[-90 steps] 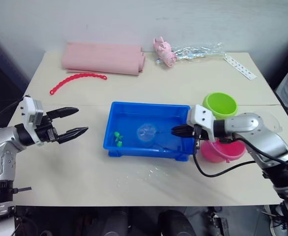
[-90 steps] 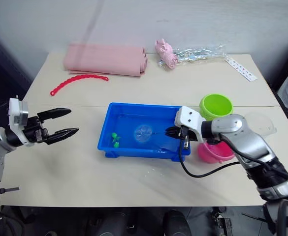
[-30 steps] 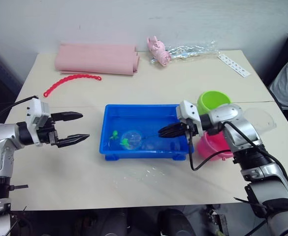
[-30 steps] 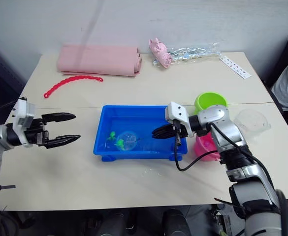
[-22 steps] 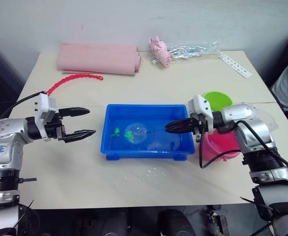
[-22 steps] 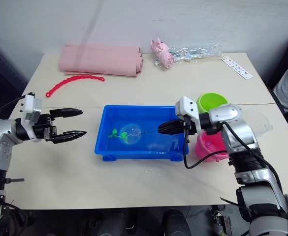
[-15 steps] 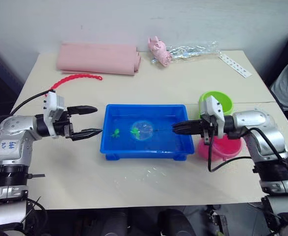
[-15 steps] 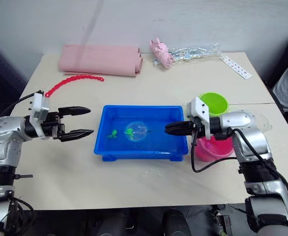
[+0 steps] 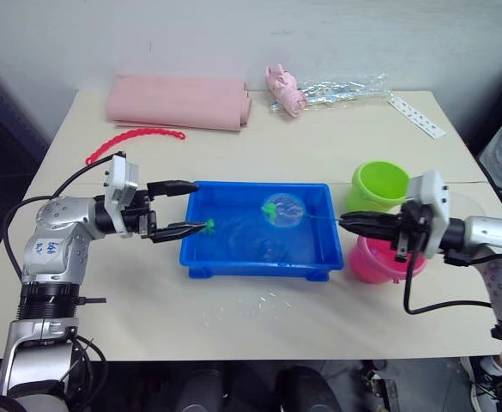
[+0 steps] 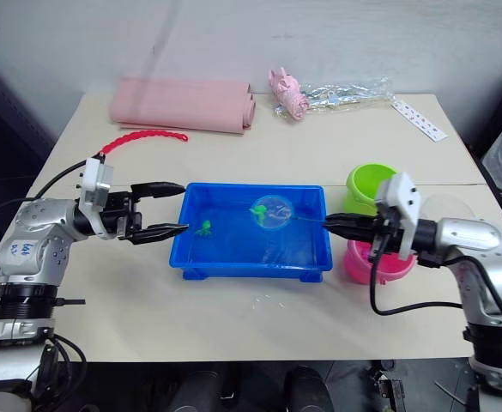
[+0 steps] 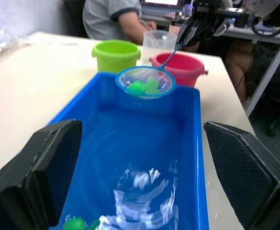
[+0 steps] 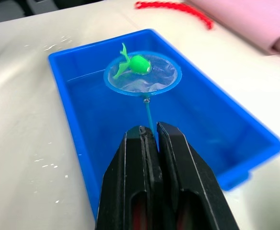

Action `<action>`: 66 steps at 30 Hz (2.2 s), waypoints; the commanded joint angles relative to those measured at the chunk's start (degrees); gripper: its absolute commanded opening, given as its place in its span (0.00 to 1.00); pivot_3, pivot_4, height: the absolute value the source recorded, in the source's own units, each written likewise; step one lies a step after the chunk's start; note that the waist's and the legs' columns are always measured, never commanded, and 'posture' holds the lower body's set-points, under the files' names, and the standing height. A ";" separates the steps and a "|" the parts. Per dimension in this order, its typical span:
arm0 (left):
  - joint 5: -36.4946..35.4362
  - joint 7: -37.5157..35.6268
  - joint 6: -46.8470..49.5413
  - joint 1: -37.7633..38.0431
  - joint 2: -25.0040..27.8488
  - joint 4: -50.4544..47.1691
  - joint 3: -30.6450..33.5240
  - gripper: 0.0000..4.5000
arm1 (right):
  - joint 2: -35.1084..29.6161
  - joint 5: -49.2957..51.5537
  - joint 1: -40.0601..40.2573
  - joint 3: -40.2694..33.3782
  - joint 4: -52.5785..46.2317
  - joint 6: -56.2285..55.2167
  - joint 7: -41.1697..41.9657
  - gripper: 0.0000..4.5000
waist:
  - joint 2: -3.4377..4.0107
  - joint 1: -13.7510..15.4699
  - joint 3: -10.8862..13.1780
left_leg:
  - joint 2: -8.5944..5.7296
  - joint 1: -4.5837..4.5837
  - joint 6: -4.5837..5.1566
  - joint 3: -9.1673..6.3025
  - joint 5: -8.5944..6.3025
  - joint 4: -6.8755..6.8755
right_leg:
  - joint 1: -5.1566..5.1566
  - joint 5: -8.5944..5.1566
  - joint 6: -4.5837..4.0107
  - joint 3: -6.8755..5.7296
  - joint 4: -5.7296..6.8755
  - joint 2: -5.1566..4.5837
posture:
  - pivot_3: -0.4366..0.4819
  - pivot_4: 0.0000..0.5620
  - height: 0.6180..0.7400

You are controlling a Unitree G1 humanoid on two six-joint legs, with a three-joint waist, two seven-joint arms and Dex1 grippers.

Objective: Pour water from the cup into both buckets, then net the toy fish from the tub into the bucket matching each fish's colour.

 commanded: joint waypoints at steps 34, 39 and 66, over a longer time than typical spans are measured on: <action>-0.74 8.44 -0.10 -3.62 -8.47 -3.63 -2.52 0.99 | -16.97 -29.55 -7.04 2.32 40.28 -55.56 -12.28 0.00 | 0.01 -0.04 0.01 | 0.06 0.00 0.10 0.24 -0.04 0.07 | -0.01 0.01 0.02 -0.29 -0.05 0.06 | 0.48 0.27 1.00; -0.11 8.62 -3.25 -4.61 -10.53 -1.40 -2.60 0.99 | -20.59 -40.21 -7.55 4.31 43.60 -71.32 -20.74 0.00 | 0.01 -0.03 0.01 | 0.07 0.01 0.10 0.25 -0.04 0.07 | -0.02 0.01 0.02 -0.29 -0.05 0.07 | 0.48 0.27 1.00; 1.76 5.78 -9.48 -8.18 -12.99 9.38 -3.46 0.99 | -27.55 -77.27 7.49 2.67 28.65 -73.60 -66.59 0.00 | 0.05 -0.02 -0.01 | 0.07 0.01 0.09 0.29 -0.03 0.04 | -0.06 0.01 0.02 -0.20 0.02 0.08 | 0.48 0.27 1.00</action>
